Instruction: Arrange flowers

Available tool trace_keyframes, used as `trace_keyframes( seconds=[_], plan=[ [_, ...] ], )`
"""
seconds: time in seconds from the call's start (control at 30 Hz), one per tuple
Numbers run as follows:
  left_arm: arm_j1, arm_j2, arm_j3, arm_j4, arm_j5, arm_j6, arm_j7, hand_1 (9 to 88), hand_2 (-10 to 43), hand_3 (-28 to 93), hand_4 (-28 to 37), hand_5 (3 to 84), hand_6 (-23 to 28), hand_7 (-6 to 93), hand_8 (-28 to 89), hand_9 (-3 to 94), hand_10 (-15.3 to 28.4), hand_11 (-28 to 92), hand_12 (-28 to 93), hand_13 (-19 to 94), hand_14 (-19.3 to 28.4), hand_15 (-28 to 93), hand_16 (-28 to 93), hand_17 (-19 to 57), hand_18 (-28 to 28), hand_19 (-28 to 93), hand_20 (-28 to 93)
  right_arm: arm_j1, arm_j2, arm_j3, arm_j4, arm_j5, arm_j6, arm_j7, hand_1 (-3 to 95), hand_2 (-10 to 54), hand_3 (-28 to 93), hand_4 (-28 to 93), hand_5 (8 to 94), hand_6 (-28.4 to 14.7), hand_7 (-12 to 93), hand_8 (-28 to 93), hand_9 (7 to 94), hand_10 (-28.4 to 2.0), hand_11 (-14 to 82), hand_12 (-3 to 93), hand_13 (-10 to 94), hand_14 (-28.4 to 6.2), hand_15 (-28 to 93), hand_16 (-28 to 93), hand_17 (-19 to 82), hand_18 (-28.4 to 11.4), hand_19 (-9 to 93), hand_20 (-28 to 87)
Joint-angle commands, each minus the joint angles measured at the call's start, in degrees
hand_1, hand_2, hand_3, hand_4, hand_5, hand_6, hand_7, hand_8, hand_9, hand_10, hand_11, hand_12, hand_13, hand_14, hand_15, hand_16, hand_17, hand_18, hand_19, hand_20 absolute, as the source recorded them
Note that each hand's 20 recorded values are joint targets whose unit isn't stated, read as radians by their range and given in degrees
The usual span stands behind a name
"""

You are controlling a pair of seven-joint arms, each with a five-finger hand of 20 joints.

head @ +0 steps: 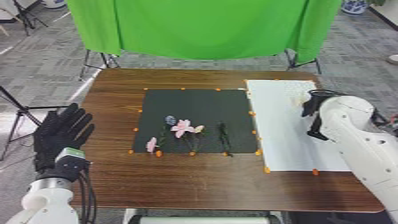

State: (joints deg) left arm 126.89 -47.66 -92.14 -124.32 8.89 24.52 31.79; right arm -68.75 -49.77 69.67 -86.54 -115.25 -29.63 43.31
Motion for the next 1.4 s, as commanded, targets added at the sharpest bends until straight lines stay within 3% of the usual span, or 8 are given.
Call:
trace_keyframes(
  seconds=[0.03, 0.27, 0.4, 0.47, 0.73, 0.93, 1.13, 1.4],
  plan=[
    [-0.3, -0.66, 0.34, 0.03, 0.09, -0.65, -0.51, 27.3, 12.5, 72, -28.3, 46.0, 10.3, 16.2, -9, 37.8, 16.2, 25, 12, 25, 16.3, 43, -8, -7.6, 16.3, 40, 10, -1.1, -1.4, 0.0, 0.4, 2.3, -5.5, 1.7, 32.9, 7.1, 81, -27, 43.4, -5.7, 16, -12, 41.9, -17.9, 13.2, 10.9, 40, -16.5, 27, 7, 34, -22.4, 61, 13],
    [-0.6, -0.81, 0.43, 0.12, 0.24, -0.68, -0.98, 27.4, 12.6, 72, -28.3, 46.0, 10.3, 16.1, -9, 37.8, 16.2, 25, 12, 25, 16.3, 43, -8, -7.6, 16.3, 40, 10, -3.5, -1.3, 0.0, -0.4, 0.1, -5.7, 1.1, 47.5, -0.8, 80, -28, 54.8, -3.2, 23, -14, 56.2, -16.1, 22.9, 18.1, 57, -12.5, 41, 15, 45, -14.6, 70, 8],
    [-0.3, -0.76, 0.16, 0.14, 0.28, -0.70, -1.09, 27.4, 12.7, 72, -28.3, 46.0, 10.3, 16.2, -9, 37.8, 16.2, 25, 12, 25, 16.3, 43, -8, -7.7, 16.3, 40, 10, -5.7, -0.9, 0.0, -1.2, -2.7, -3.1, -0.9, 58.0, -6.6, 73, -28, 59.2, -3.0, 33, -4, 66.5, -11.8, 17.0, 38.2, 64, -6.7, 40, 33, 47, -10.7, 75, 7],
    [-0.5, -0.77, 0.26, 0.22, 0.29, -0.75, -1.22, 27.3, 12.7, 72, -28.3, 46.0, 10.3, 16.2, -9, 37.8, 16.2, 25, 12, 25, 16.3, 43, -8, -7.6, 16.2, 40, 10, -6.8, -0.5, 0.0, -1.9, -3.9, -1.0, -1.9, 60.2, -7.5, 72, -28, 61.1, -1.9, 38, -3, 69.9, -9.7, 18.6, 43.0, 67, -5.2, 42, 36, 48, -9.5, 78, 8],
    [0.6, -1.00, -0.24, -0.24, 0.30, -0.70, -1.23, 27.4, 12.7, 72, -28.3, 46.0, 10.3, 16.2, -9, 37.8, 16.2, 25, 12, 25, 16.2, 43, -8, -7.6, 16.3, 40, 10, -9.3, 0.6, 0.5, -5.1, -6.4, 4.4, -3.8, 62.1, -8.1, 72, -28, 67.5, -0.1, 41, -2, 77.6, -8.2, 20.2, 48.8, 73, -4.1, 42, 41, 52, -9.1, 80, 10],
    [1.1, -0.61, -0.44, -0.53, -0.03, -0.48, -0.19, 27.3, 12.8, 72, -28.3, 46.1, 10.3, 16.2, -9, 37.9, 16.1, 25, 12, 26, 16.2, 43, -8, -7.6, 16.3, 40, 10, -10.7, 2.3, -0.2, -13.4, -10.4, 10.8, -6.1, 61.8, -8.6, 73, -28, 68.1, -0.2, 41, -2, 78.1, -8.5, 20.0, 49.5, 73, -4.3, 42, 42, 53, -9.4, 81, 11],
    [1.0, -0.90, -0.77, -0.40, 0.18, -0.35, -0.70, 27.4, 12.8, 72, -28.3, 46.1, 10.3, 16.3, -9, 37.8, 16.1, 25, 12, 26, 16.3, 44, -8, -7.7, 16.3, 40, 10, -8.3, 0.5, -5.3, -20.5, -15.6, 16.1, -9.9, 61.7, -8.9, 74, -28, 68.3, -0.2, 41, -2, 78.4, -8.8, 19.7, 49.5, 73, -4.3, 42, 42, 52, -9.7, 82, 11],
    [0.2, -0.87, -0.15, -0.23, 0.54, -0.51, -1.28, 27.3, 12.9, 72, -28.3, 46.1, 10.3, 16.2, -9, 37.9, 16.1, 25, 12, 26, 16.4, 44, -8, -7.7, 16.3, 40, 10, -2.3, -5.5, -14.6, -19.8, -18.0, 15.0, -14.8, 61.4, -9.1, 74, -28, 68.2, 0.0, 41, -1, 78.4, -8.5, 19.3, 49.8, 73, -4.3, 42, 42, 51, -10.6, 83, 13]
  ],
)
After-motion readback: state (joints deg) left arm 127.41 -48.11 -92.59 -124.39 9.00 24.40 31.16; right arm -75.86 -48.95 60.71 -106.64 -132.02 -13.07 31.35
